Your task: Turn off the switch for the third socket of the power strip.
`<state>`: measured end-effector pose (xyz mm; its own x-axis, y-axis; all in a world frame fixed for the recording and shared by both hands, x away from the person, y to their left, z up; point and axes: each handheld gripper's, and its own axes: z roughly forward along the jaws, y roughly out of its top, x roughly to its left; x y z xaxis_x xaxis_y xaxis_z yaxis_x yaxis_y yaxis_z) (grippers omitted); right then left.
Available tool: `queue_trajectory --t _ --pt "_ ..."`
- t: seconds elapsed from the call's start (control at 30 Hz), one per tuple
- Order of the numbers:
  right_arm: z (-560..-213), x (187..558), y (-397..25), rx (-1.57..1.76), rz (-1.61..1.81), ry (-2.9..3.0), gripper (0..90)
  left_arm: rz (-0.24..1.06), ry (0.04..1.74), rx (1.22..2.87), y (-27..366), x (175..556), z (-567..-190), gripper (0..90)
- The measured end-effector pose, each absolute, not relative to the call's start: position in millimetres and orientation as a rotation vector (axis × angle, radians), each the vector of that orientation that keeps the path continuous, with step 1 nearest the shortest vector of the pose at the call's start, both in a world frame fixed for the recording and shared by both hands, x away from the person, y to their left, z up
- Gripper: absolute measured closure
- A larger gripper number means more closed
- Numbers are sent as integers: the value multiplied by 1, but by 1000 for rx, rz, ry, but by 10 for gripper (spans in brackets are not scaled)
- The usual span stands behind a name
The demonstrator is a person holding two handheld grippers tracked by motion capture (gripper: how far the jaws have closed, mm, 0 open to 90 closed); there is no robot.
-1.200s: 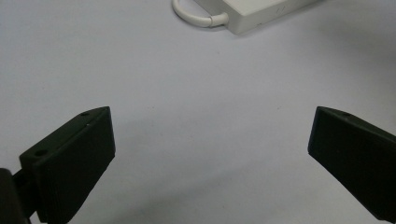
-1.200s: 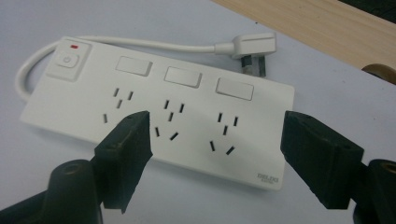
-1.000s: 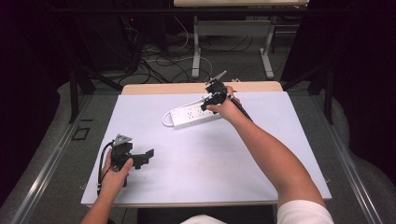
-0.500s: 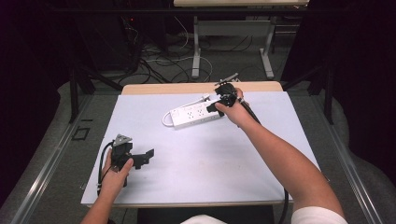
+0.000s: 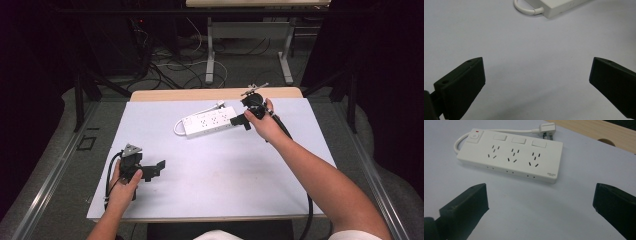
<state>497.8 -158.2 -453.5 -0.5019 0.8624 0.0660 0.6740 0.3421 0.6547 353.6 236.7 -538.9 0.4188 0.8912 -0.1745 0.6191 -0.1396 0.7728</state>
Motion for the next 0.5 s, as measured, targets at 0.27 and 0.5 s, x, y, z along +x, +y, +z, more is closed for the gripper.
queue_trajectory --t 0.27,0.5 --pt "-450 481 -167 1355 949 2332 0 426 1293 1848 236 353 -539 3" --pt "-450 467 -176 1331 957 2343 0 427 1290 1849 236 353 -539 3"
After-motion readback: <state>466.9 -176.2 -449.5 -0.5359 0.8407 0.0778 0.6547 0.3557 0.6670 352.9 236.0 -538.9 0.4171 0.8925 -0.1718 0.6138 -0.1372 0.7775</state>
